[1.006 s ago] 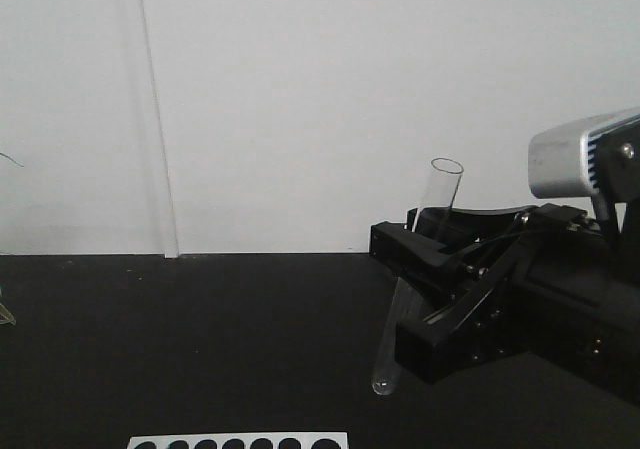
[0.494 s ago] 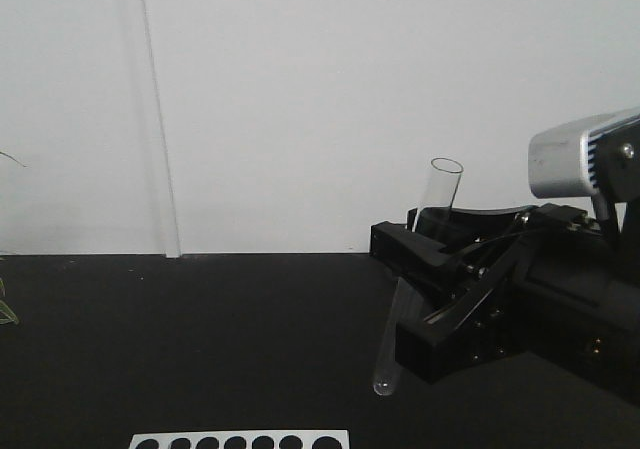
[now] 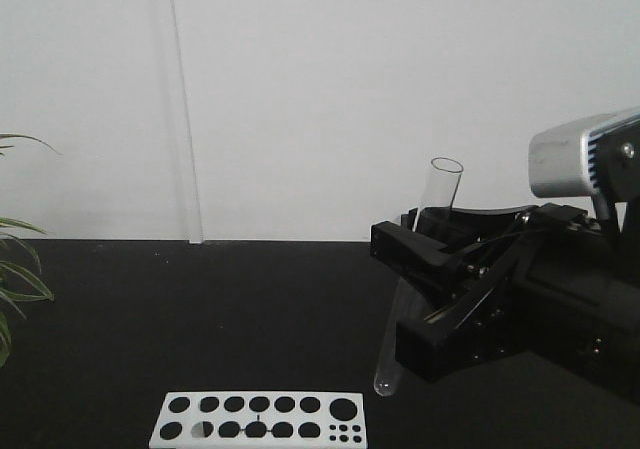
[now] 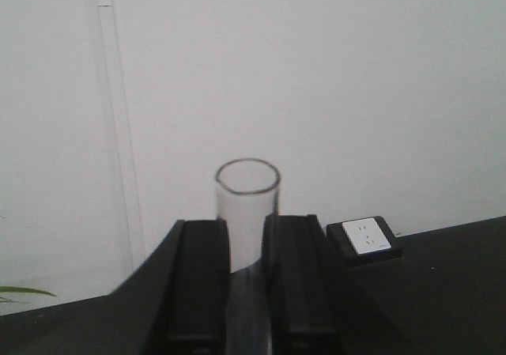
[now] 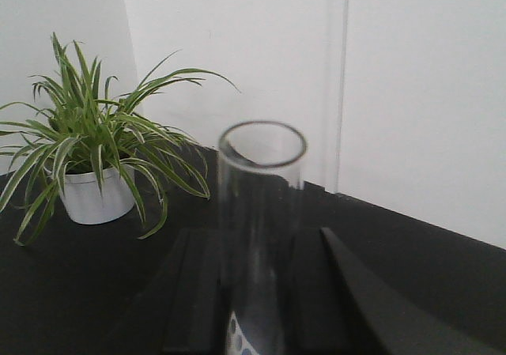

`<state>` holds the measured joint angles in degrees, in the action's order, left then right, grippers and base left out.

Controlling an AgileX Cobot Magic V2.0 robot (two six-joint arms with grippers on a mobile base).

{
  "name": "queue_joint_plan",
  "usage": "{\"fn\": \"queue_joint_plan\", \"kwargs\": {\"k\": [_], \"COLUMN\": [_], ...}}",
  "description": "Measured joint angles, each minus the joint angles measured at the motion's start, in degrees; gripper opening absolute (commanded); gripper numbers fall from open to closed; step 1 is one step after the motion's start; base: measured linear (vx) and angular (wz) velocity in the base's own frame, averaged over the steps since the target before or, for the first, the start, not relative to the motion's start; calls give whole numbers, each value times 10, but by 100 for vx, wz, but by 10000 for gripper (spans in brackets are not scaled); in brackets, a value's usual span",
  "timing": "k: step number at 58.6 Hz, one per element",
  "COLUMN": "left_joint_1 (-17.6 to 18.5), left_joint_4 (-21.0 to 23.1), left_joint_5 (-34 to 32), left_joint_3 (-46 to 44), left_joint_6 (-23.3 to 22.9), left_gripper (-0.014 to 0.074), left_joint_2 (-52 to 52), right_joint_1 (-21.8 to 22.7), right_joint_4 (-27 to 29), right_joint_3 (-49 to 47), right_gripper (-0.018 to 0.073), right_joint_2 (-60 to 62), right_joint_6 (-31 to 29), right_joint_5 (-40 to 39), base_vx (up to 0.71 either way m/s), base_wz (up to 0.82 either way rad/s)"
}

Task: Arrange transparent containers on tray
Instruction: 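Hold both tubes while the base drives to the yellow tray counter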

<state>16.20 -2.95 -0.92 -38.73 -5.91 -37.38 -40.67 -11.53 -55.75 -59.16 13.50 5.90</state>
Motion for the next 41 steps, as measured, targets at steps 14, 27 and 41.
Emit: {"fn": "queue_joint_plan", "kwargs": {"k": [14, 27, 41], "left_joint_1": [0, 0, 0], "left_joint_4": [0, 0, 0], "left_joint_5": [0, 0, 0], "left_joint_3": [0, 0, 0], "left_joint_6": [0, 0, 0], "left_gripper": [83, 83, 83], "left_joint_2": [0, 0, 0], "right_joint_1": [0, 0, 0], "right_joint_4": [0, 0, 0], "right_joint_3": [0, 0, 0], "right_gripper": [-11, -11, -11], "right_joint_2": [0, 0, 0], "right_joint_6": [0, 0, 0], "right_joint_5": [0, 0, -1], "base_vx": [-21, -24, -24], "base_wz": [6, 5, 1]}}
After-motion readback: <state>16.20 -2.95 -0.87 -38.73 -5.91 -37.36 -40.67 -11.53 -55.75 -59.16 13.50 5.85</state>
